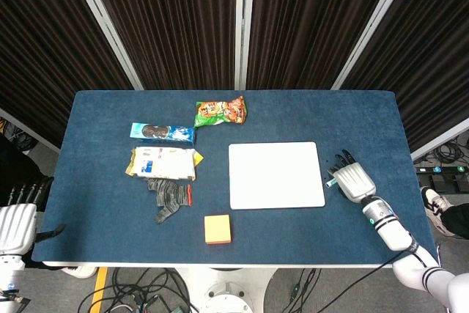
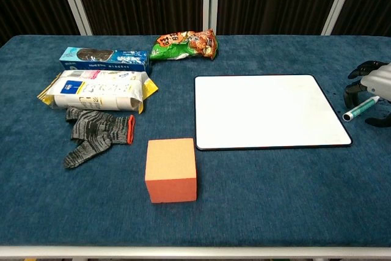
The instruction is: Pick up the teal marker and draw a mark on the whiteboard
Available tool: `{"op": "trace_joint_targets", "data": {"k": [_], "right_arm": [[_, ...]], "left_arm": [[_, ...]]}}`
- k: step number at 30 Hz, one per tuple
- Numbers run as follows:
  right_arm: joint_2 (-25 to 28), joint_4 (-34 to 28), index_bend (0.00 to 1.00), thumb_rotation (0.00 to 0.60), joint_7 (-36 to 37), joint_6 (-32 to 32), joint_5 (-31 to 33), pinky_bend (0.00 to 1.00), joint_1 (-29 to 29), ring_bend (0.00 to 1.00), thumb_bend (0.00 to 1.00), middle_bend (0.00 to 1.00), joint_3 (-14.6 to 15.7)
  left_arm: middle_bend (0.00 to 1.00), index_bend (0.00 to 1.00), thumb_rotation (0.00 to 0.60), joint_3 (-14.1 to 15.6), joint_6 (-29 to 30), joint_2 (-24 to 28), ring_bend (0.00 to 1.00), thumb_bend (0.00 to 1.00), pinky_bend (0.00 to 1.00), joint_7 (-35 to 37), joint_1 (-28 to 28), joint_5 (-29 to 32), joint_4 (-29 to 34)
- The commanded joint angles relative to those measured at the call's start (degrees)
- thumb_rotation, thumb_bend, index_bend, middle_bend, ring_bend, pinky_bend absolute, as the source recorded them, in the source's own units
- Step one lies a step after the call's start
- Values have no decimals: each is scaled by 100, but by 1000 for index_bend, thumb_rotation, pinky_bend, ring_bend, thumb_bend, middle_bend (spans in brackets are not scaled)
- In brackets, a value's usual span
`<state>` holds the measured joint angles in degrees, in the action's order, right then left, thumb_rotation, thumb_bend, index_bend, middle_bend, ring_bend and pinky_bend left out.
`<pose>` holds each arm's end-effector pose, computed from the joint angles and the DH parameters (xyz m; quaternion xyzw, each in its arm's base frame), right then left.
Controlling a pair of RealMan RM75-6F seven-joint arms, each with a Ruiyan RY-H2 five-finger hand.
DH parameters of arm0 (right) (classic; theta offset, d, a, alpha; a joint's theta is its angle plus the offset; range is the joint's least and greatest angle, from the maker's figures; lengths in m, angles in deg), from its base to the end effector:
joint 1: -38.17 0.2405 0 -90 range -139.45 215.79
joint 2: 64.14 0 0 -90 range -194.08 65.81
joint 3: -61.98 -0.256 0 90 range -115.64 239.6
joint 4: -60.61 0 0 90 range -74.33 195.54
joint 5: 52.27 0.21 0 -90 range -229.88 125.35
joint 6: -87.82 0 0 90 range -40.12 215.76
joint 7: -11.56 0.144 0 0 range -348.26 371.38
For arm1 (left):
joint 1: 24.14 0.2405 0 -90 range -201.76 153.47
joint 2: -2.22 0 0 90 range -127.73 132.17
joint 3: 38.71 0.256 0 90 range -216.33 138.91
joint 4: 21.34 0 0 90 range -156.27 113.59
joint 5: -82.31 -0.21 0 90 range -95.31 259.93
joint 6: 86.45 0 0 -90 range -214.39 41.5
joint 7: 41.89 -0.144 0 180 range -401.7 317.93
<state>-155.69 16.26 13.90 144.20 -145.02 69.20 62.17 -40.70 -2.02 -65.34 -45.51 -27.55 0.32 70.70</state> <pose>-0.3271 -0.3358 0.0211 0.8075 -0.2491 0.2254 0.4849 -0.3220 0.1691 0.1399 -0.5762 -0.4165 -0.3580 0.6053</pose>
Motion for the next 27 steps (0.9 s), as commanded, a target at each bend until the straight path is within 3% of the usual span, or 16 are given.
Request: {"op": "trace_joint_targets", "data": {"k": [1, 20, 27], "right_arm": [[-126, 202, 423, 600, 142, 65, -53, 69, 50, 120, 209, 406, 68], [-366, 704, 499, 600, 384, 40, -2, 76, 169, 162, 250, 439, 187], [-415, 776, 557, 600, 386, 81, 26, 98, 172, 213, 315, 453, 202]], "left_arm": [[89, 100, 600, 1, 0, -4, 47, 18, 0, 10, 7, 3, -3], [90, 100, 600, 12, -136, -15, 47, 18, 0, 114, 7, 81, -30], [89, 100, 600, 17, -171, -22, 47, 17, 0, 201, 20, 112, -69]]}}
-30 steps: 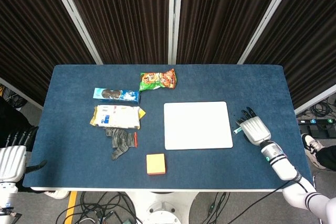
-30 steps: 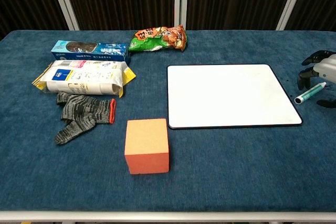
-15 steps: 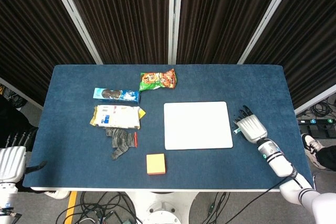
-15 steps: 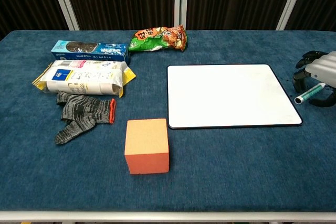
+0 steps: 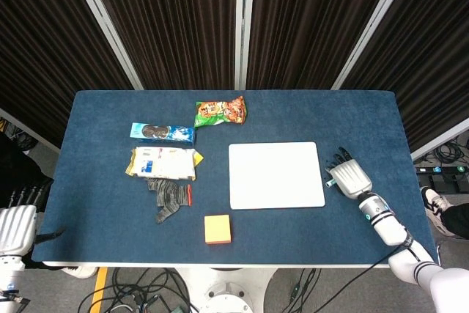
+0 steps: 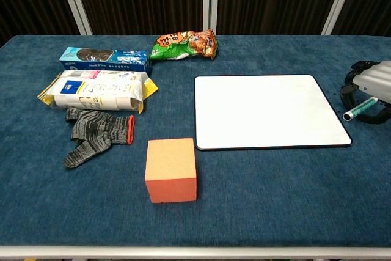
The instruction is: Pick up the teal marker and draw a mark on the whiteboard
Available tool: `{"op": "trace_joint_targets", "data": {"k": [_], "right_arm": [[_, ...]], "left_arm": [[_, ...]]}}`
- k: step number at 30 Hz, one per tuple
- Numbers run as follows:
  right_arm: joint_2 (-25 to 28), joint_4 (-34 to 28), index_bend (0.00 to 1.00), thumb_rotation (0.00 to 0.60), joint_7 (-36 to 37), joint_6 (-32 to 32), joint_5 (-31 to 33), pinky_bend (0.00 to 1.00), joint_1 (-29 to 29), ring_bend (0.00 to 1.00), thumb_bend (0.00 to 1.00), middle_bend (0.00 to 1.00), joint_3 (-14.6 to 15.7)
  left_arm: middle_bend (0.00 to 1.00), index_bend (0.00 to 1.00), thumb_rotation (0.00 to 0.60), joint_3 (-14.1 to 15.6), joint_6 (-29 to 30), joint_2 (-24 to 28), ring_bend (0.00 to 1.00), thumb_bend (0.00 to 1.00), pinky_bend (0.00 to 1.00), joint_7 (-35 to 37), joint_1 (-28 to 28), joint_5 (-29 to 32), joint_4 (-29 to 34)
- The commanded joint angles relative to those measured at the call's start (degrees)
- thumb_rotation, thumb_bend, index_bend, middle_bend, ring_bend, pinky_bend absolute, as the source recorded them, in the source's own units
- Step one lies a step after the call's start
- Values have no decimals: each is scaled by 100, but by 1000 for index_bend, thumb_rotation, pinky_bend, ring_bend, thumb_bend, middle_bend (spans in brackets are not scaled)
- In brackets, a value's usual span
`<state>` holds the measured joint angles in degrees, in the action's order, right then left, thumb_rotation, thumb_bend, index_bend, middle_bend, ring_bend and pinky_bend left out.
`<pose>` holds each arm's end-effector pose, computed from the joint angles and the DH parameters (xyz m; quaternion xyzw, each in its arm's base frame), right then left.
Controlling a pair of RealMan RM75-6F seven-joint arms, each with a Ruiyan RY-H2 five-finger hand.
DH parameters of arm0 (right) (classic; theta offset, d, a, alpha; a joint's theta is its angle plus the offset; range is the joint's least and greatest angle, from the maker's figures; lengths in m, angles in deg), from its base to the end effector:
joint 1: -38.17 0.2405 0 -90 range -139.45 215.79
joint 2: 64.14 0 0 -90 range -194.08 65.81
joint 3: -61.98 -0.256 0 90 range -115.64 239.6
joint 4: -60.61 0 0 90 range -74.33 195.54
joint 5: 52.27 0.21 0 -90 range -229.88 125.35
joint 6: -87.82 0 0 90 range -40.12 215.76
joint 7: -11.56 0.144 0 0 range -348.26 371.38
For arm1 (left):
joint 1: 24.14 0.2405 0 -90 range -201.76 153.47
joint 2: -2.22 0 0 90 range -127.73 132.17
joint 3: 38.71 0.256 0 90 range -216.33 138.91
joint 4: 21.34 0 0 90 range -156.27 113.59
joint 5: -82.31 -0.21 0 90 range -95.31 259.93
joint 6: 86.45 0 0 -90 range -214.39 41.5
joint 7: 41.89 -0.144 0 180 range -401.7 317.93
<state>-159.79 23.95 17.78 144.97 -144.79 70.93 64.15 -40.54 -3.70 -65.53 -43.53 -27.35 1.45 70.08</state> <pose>-0.3283 -0.3469 0.0130 0.8082 -0.2423 0.2278 0.4860 -0.3287 0.1669 0.1365 -0.5691 -0.4388 -0.3524 0.5995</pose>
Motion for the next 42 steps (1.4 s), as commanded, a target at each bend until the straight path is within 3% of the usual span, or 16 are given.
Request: {"op": "trace_joint_targets", "data": {"k": [1, 8, 13, 18, 21, 26, 32, 42], "right_arm": [[-9, 14, 561, 600, -8, 11, 9, 100, -2, 220, 321, 460, 5], [211, -276, 586, 600, 34, 450, 11, 135, -15, 274, 414, 509, -101], [875, -1450, 596, 600, 457, 1073, 218, 154, -90, 292, 498, 529, -478], [1255, -2847, 600, 600, 1734, 763, 785, 165, -43, 292, 519, 530, -898], [1107, -3071, 604, 600, 2356, 545, 952, 166, 55, 292, 534, 531, -1033], [754, -3148, 609, 600, 3500, 167, 1094, 166, 241, 292, 537, 532, -1173], [-14, -2765, 632, 600, 4548, -17, 1397, 167, 335, 293, 538, 540, -1400], [-883, -1645, 635, 600, 5196, -62, 1343, 167, 564, 293, 537, 540, -1527]], "left_arm": [[89, 100, 600, 2, -5, -9, 47, 17, 0, 6, 2, 1, -17], [89, 100, 600, 2, 14, -9, 47, 18, 0, 70, 20, -13, -40], [89, 100, 600, -6, 44, 28, 47, 17, 0, 166, 25, -62, -31], [89, 100, 600, -24, 103, 38, 47, 17, 0, 241, -6, -194, -38], [89, 100, 600, -26, 137, 51, 47, 17, 0, 290, -4, -235, -40], [89, 100, 600, -19, 141, 69, 47, 16, 0, 362, 9, -238, -41], [89, 100, 600, 25, 172, 10, 47, 16, 0, 423, 35, -302, -87], [89, 100, 600, 8, 123, 3, 47, 16, 0, 524, 12, -285, -160]]}}
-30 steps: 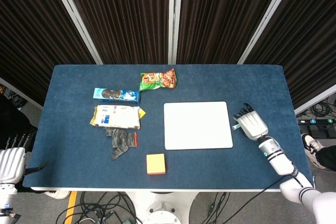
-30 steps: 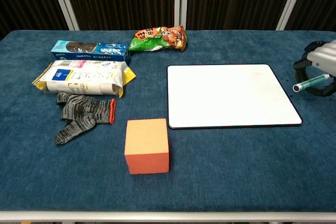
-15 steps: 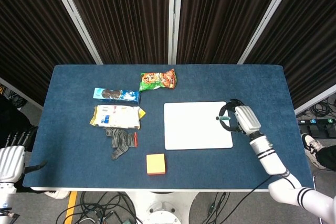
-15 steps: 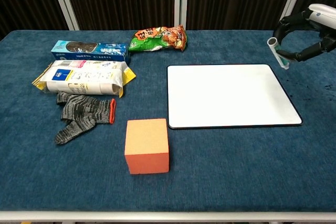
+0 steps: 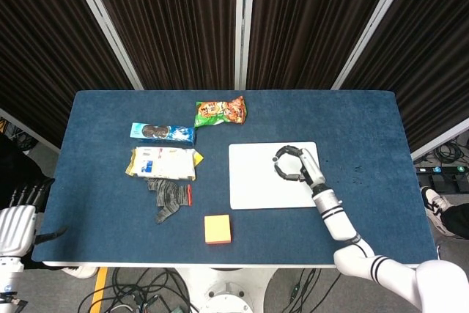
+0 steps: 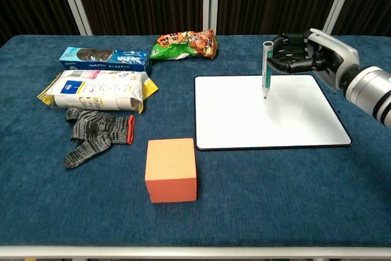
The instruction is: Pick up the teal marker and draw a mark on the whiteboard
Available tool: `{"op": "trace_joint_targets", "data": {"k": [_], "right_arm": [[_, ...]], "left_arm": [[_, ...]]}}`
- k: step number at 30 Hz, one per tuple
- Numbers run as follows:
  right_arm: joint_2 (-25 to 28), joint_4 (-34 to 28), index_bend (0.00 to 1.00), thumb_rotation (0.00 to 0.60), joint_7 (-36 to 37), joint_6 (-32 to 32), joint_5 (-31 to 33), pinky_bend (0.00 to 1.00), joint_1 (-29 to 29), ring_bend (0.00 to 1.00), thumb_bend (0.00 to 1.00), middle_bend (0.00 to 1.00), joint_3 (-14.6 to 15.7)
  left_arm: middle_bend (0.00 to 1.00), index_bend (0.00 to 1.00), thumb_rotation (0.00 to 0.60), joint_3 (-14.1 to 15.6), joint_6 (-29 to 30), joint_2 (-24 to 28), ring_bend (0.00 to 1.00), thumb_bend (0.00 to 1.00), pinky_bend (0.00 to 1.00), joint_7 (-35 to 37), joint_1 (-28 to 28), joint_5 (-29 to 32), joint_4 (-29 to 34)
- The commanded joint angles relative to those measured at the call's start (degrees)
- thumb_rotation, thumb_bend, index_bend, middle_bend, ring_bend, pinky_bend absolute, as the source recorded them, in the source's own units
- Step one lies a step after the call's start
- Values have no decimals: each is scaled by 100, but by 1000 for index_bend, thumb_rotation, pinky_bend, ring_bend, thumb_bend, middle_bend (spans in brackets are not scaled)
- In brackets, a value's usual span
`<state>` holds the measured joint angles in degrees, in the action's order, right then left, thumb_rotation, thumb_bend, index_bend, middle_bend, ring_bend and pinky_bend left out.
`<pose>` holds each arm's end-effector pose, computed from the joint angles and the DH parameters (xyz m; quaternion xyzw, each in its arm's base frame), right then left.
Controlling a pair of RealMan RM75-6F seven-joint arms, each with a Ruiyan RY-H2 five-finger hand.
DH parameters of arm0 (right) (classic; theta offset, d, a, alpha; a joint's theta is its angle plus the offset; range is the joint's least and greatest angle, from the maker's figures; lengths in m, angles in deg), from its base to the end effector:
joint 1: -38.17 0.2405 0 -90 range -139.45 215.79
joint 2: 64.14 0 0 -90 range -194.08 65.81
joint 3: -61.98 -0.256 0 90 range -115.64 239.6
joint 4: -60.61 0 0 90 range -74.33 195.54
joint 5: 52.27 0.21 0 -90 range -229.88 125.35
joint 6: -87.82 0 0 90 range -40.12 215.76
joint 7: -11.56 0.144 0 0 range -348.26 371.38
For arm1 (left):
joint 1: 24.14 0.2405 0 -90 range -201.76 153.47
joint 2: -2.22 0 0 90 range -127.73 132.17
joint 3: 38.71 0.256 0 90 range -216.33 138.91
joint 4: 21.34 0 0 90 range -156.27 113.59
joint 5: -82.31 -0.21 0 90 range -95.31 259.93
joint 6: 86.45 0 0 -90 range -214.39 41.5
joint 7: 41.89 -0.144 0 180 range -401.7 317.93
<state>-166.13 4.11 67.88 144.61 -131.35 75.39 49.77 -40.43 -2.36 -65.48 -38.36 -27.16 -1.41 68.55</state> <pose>-0.2065 -0.3627 -0.0435 0.4344 -0.6693 0.5685 0.2005 -0.3271 0.1665 0.1398 -0.5652 -0.4401 -0.3855 0.5816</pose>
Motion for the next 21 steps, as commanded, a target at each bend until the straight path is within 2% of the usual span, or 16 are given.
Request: {"op": "trace_joint_targets", "data": {"k": [1, 14, 18, 21], "right_arm": [[-301, 438, 635, 600, 218, -36, -7, 167, 149, 293, 537, 540, -106], [-957, 1697, 638, 600, 572, -176, -220, 167, 546, 293, 532, 540, -60], [-1095, 1920, 639, 600, 698, -170, -355, 167, 611, 293, 531, 540, 65], [-1087, 1808, 639, 600, 795, -103, -566, 167, 601, 293, 531, 541, 280]], "left_arm": [[89, 100, 600, -3, -19, -4, 47, 16, 0, 7, -13, 0, -8], [89, 100, 600, -4, -88, -1, 47, 16, 0, -3, -27, 62, 3], [89, 100, 600, -2, -85, 5, 47, 16, 0, 2, -19, 70, 9], [89, 100, 600, 4, -82, 2, 47, 16, 0, 8, -6, 85, 10]]}}
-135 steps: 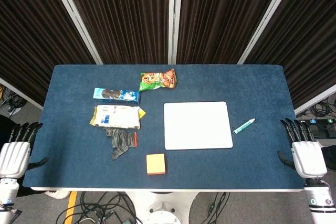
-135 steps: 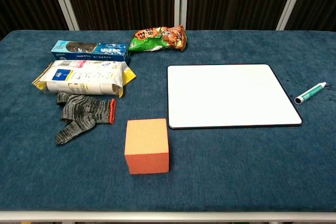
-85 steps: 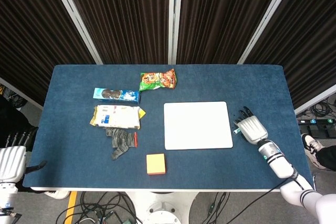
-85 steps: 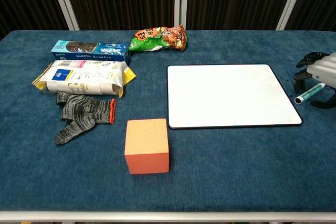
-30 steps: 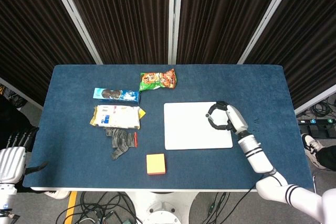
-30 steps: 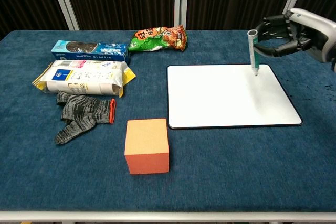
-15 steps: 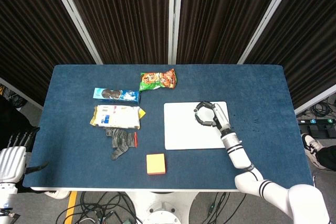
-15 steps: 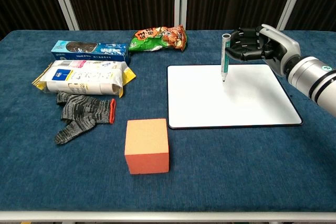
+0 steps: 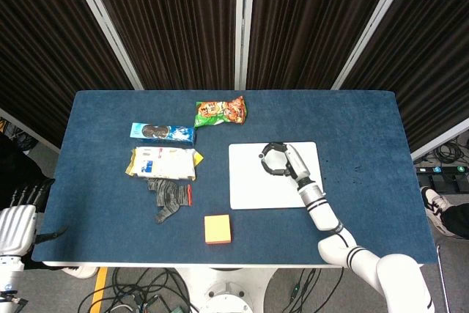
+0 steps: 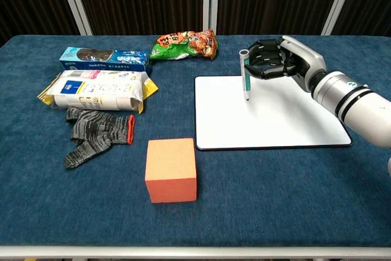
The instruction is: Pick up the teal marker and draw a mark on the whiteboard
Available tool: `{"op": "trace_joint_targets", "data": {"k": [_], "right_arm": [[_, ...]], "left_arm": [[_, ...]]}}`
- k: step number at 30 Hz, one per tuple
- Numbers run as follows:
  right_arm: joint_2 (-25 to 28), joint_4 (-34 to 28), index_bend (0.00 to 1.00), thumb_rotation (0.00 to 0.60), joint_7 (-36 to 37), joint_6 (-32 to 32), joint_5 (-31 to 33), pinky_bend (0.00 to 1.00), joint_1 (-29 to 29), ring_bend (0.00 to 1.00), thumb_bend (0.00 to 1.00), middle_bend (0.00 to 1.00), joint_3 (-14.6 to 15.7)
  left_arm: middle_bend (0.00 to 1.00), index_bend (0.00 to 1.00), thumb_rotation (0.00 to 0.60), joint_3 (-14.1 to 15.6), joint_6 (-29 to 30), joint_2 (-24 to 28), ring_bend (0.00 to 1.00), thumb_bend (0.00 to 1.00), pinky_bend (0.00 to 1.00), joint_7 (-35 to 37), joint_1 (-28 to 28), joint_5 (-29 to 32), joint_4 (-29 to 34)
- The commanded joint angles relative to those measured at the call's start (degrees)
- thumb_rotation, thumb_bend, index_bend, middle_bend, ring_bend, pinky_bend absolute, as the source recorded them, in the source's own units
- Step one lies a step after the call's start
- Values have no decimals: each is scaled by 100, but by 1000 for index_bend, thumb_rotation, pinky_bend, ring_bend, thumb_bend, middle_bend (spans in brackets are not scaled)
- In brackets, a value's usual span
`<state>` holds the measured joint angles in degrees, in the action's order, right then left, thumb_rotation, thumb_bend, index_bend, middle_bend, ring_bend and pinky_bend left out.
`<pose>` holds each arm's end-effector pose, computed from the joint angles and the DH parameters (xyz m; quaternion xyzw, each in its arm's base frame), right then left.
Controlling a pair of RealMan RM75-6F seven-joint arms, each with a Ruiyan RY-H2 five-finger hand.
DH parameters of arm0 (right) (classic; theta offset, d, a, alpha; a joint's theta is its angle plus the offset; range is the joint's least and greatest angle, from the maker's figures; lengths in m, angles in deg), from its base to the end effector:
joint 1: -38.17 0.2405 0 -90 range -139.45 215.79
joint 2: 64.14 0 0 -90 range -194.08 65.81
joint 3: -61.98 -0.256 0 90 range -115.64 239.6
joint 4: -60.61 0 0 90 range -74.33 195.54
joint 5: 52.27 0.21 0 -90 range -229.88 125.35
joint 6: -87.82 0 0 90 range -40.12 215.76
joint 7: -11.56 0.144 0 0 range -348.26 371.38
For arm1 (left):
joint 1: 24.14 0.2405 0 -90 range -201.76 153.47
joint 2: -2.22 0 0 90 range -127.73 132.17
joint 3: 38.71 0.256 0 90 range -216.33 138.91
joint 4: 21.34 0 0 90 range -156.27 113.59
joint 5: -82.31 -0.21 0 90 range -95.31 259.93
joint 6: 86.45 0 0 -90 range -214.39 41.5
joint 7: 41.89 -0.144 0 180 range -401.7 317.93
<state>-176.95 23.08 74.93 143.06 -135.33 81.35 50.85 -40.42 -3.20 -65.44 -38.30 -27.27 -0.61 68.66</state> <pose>-0.1930 -0.3832 -0.0817 0.4703 -0.6535 0.5593 0.1971 -0.3291 0.1668 0.1386 -0.5632 -0.4475 -0.3799 0.5815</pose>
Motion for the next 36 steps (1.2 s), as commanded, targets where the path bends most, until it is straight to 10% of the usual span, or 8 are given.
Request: {"op": "trace_joint_targets", "data": {"k": [1, 13, 36], "right_arm": [[13, -180, 639, 600, 127, 80, -240, 167, -7, 293, 531, 541, 249], [498, -1338, 639, 600, -80, 548, -257, 167, -238, 293, 534, 540, 272], [84, -398, 639, 600, -213, 142, -8, 167, -93, 293, 536, 541, 133]], "left_arm": [[89, 100, 600, 2, 3, -4, 47, 16, 0, 4, 8, 8, -4], [89, 100, 600, 12, 41, -29, 47, 16, 0, 110, 29, -33, -74], [89, 100, 600, 39, -24, -111, 47, 16, 0, 197, 39, -10, -189]]}}
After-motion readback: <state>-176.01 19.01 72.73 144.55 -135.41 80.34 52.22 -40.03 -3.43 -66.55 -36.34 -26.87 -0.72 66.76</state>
